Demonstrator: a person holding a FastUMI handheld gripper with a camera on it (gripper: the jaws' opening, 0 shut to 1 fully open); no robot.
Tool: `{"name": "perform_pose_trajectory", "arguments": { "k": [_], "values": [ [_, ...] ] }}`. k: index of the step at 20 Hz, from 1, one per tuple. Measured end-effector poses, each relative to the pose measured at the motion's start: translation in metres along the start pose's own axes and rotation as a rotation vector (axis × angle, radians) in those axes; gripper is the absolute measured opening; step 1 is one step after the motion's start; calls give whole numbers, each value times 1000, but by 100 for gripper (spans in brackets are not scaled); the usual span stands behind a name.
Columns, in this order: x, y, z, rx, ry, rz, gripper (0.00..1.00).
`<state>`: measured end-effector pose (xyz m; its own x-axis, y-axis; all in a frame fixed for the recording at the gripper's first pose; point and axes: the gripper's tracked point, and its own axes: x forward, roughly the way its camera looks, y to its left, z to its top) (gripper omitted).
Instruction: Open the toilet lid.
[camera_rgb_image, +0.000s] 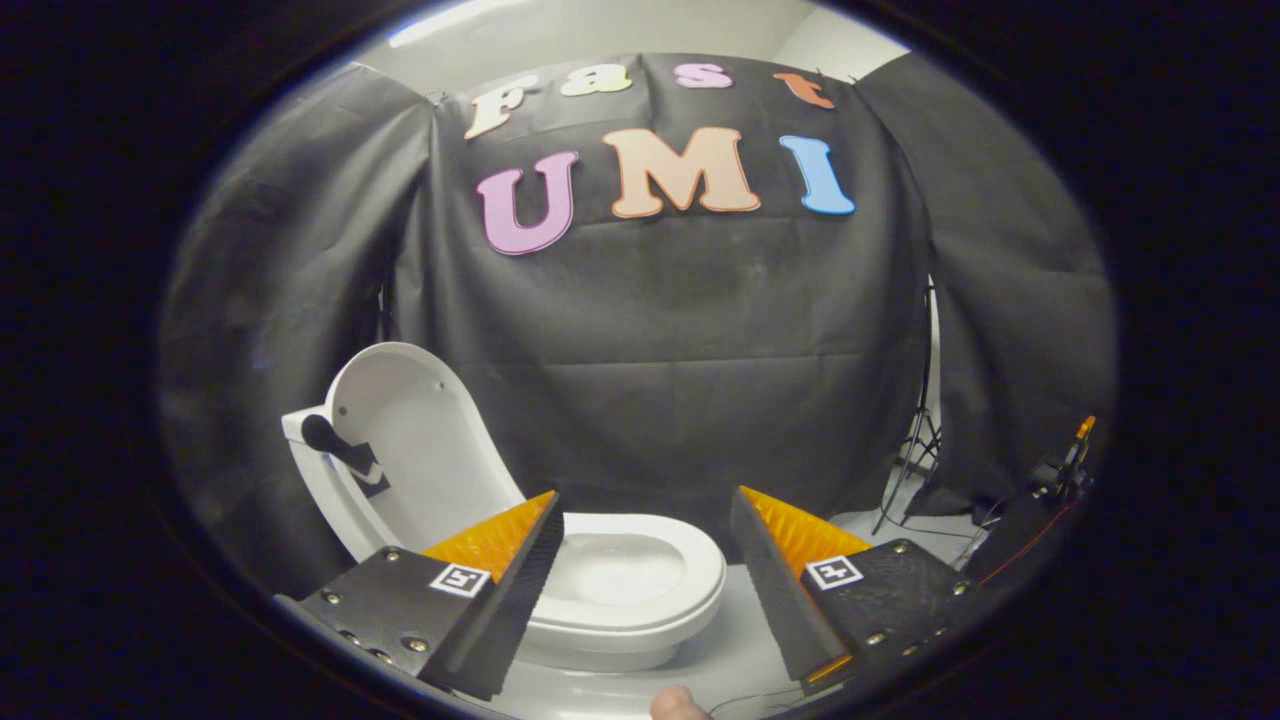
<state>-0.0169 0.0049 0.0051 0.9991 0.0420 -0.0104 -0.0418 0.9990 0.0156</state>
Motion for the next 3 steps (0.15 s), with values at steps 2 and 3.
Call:
{"name": "perform_pose_trajectory", "arguments": {
  "k": [2,3],
  "values": [
    [-4,-5,4,-10,-11,-5,99],
    [-4,-6,6,-6,-13,-3,99]
  ]
}}
